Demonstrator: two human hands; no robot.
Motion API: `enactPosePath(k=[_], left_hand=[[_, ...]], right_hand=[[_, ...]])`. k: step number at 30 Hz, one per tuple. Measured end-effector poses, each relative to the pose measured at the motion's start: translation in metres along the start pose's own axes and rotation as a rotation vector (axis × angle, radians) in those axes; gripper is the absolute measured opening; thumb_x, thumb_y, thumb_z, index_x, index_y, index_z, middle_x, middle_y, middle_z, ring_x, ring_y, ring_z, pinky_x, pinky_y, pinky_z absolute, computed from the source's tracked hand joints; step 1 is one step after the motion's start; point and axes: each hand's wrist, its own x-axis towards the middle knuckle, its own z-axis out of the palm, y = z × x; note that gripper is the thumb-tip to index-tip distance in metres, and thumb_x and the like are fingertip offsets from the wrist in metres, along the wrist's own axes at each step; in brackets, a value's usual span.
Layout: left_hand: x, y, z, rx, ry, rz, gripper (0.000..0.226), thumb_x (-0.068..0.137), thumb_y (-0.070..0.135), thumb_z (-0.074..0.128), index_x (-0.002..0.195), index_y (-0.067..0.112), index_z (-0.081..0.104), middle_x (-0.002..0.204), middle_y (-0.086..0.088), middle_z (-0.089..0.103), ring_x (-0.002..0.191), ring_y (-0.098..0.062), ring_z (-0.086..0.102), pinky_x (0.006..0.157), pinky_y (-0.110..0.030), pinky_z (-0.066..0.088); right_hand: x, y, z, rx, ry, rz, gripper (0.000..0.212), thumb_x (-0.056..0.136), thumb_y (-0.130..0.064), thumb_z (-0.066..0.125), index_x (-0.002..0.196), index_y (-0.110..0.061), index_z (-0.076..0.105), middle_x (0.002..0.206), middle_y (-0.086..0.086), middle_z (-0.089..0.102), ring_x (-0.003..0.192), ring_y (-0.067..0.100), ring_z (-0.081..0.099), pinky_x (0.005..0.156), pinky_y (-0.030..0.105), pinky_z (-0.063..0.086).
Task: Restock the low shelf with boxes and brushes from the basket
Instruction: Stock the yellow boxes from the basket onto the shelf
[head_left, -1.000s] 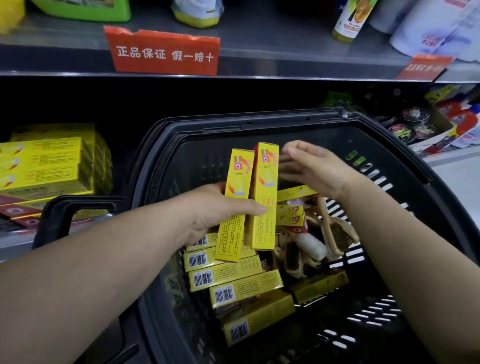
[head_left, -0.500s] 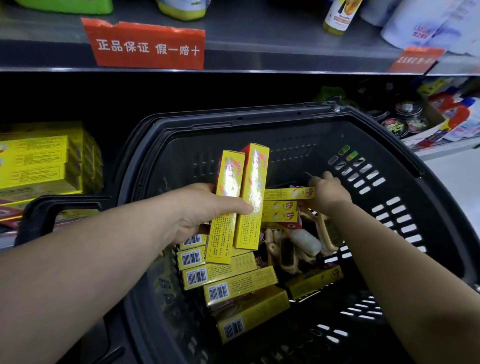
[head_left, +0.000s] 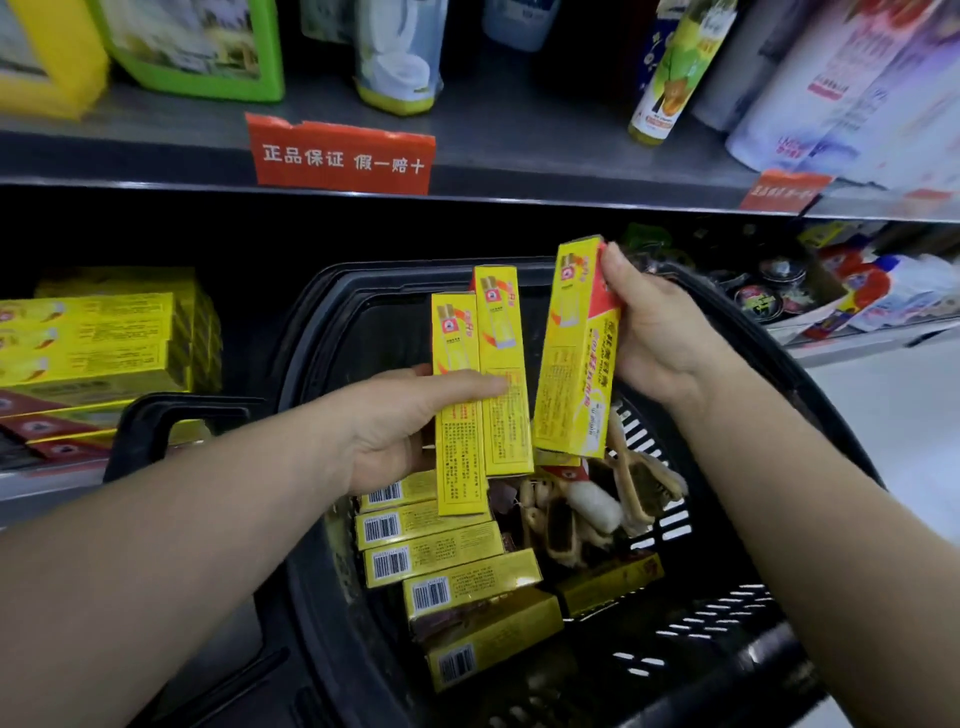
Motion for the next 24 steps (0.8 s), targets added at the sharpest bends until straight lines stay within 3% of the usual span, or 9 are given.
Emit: enactPosePath(k=[2, 6, 8, 12, 14, 16, 20, 23, 24], left_hand=[[-0.015, 0.001, -0.001, -0.008, -0.038, 0.023, 0.056, 0.058, 0.033, 0.076, 0.111, 0.015, 0.067, 0.102, -0.006, 0.074, 0.097, -0.022, 0.069, 0.080, -0.038, 0.053], [-0.044, 0.002, -0.019, -0.004, 0.021, 0.063, 0.063, 0.045, 0.040, 0.077, 0.103, 0.016, 0.070, 0.094, -0.006, 0.075, 0.087, -0.023, 0.072, 0.078, -0.039, 0.056], [-0.056, 0.004, -0.031, -0.032, 0.039, 0.086, 0.056, 0.050, 0.039, 0.076, 0.100, 0.016, 0.072, 0.094, -0.006, 0.075, 0.086, -0.022, 0.072, 0.076, -0.038, 0.056], [-0.079, 0.001, -0.050, -0.180, 0.051, 0.110, 0.045, 0.059, 0.035, 0.072, 0.099, 0.016, 0.072, 0.095, -0.008, 0.075, 0.084, -0.022, 0.072, 0.066, -0.035, 0.058], [-0.088, -0.003, -0.060, -0.223, 0.087, 0.122, 0.047, 0.058, 0.035, 0.072, 0.102, 0.016, 0.071, 0.094, -0.008, 0.075, 0.083, -0.022, 0.073, 0.069, -0.035, 0.056], [-0.098, -0.002, -0.069, -0.259, 0.119, 0.138, 0.050, 0.056, 0.034, 0.072, 0.102, 0.015, 0.070, 0.093, -0.009, 0.075, 0.081, -0.023, 0.073, 0.070, -0.036, 0.055], [-0.115, -0.002, -0.090, -0.315, 0.159, 0.156, 0.047, 0.055, 0.035, 0.073, 0.098, 0.015, 0.072, 0.089, -0.008, 0.075, 0.078, -0.023, 0.073, 0.069, -0.037, 0.057], [-0.122, -0.005, -0.105, -0.411, 0.177, 0.178, 0.029, 0.066, 0.030, 0.073, 0.090, 0.014, 0.072, 0.086, -0.008, 0.076, 0.074, -0.022, 0.073, 0.062, -0.038, 0.059], [-0.123, -0.005, -0.110, -0.453, 0.188, 0.187, 0.022, 0.073, 0.028, 0.071, 0.089, 0.014, 0.072, 0.086, -0.008, 0.076, 0.072, -0.022, 0.073, 0.058, -0.038, 0.059]], right_hand=[[-0.005, -0.001, 0.031, -0.040, 0.115, 0.084, 0.034, 0.078, -0.040, 0.065, 0.085, -0.008, 0.071, 0.086, 0.016, 0.072, 0.080, 0.029, 0.070, 0.072, 0.045, 0.058], [-0.020, 0.002, 0.085, -0.094, 0.269, 0.167, 0.038, 0.085, -0.041, 0.063, 0.082, -0.003, 0.069, 0.077, 0.019, 0.070, 0.071, 0.032, 0.067, 0.068, 0.050, 0.057], [-0.027, 0.003, 0.107, -0.097, 0.243, 0.201, 0.042, 0.087, -0.043, 0.061, 0.090, -0.002, 0.070, 0.082, 0.019, 0.071, 0.074, 0.032, 0.068, 0.071, 0.050, 0.057], [-0.040, 0.004, 0.146, -0.216, 0.143, 0.254, 0.042, 0.087, -0.052, 0.056, 0.082, -0.012, 0.070, 0.063, 0.004, 0.071, 0.055, 0.016, 0.068, 0.053, 0.024, 0.054], [-0.040, 0.004, 0.166, -0.375, 0.135, 0.192, 0.043, 0.089, -0.052, 0.052, 0.081, -0.013, 0.068, 0.062, -0.003, 0.070, 0.056, 0.007, 0.066, 0.056, 0.020, 0.051], [-0.039, 0.003, 0.183, -0.477, 0.145, 0.113, 0.038, 0.092, -0.047, 0.050, 0.078, -0.014, 0.061, 0.059, -0.009, 0.063, 0.050, -0.002, 0.059, 0.049, 0.014, 0.045], [-0.037, 0.005, 0.212, -0.584, 0.128, 0.085, 0.040, 0.096, -0.049, 0.039, 0.094, -0.015, 0.060, 0.088, 0.001, 0.066, 0.080, 0.013, 0.062, 0.069, 0.026, 0.046], [-0.038, 0.003, 0.235, -0.686, 0.060, 0.059, 0.049, 0.095, -0.054, 0.033, 0.087, -0.017, 0.063, 0.078, -0.002, 0.068, 0.070, 0.008, 0.063, 0.063, 0.021, 0.047], [-0.039, 0.003, 0.241, -0.706, 0.020, 0.055, 0.049, 0.093, -0.058, 0.035, 0.090, -0.018, 0.064, 0.082, -0.002, 0.068, 0.075, 0.009, 0.064, 0.069, 0.023, 0.049]])
